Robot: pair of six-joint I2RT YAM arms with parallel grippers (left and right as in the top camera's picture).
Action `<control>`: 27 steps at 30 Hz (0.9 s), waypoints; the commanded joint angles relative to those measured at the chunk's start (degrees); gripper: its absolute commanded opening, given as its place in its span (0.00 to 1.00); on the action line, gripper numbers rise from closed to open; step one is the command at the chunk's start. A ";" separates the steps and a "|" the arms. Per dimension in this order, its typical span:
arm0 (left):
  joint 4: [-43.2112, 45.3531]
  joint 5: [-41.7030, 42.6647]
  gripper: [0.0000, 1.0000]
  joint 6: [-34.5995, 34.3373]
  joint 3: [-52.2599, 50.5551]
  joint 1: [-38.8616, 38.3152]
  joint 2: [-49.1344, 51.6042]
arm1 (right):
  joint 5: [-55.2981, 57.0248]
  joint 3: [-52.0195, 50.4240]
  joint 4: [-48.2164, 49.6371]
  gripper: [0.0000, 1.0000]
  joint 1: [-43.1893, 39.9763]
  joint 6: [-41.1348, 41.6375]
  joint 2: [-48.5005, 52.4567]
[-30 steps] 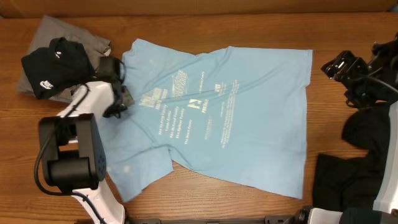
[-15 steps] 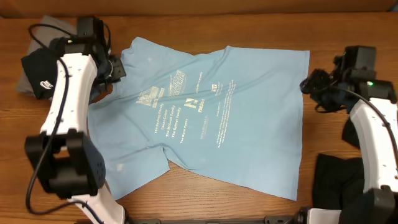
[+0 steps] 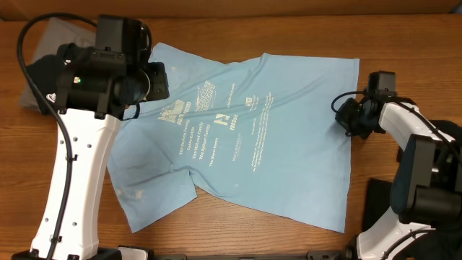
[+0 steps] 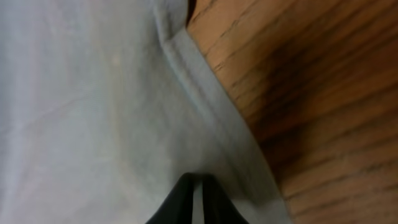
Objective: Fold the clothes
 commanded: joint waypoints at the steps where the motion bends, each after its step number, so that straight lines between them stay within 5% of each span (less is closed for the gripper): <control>1: -0.63 0.15 0.20 1.03 0.61 -0.37 0.28 | 9.57 -0.83 2.56 0.04 0.15 5.42 5.70; 5: -0.72 0.20 0.21 1.03 0.61 -0.37 0.28 | 13.62 0.04 13.35 0.04 -2.36 8.26 7.21; 12: -3.98 -1.25 0.25 1.09 0.57 -0.37 0.28 | 2.97 10.58 14.73 0.04 -5.05 8.59 7.06; 16: -8.57 -3.72 0.29 0.76 0.57 -0.31 0.28 | -3.89 16.39 7.28 0.26 -5.05 4.13 4.61; 22: -12.79 -8.83 0.42 -4.50 -0.26 0.13 0.28 | -7.85 19.19 -0.79 0.36 -5.05 0.98 -5.79; 24: -9.94 -9.35 0.39 -4.02 -3.17 0.66 0.35 | -9.44 19.19 -4.09 0.38 -4.92 0.98 -10.27; 27: -5.31 -8.55 0.21 -3.67 -10.05 1.03 0.90 | -11.02 19.17 -8.46 0.39 -4.33 -0.48 -15.10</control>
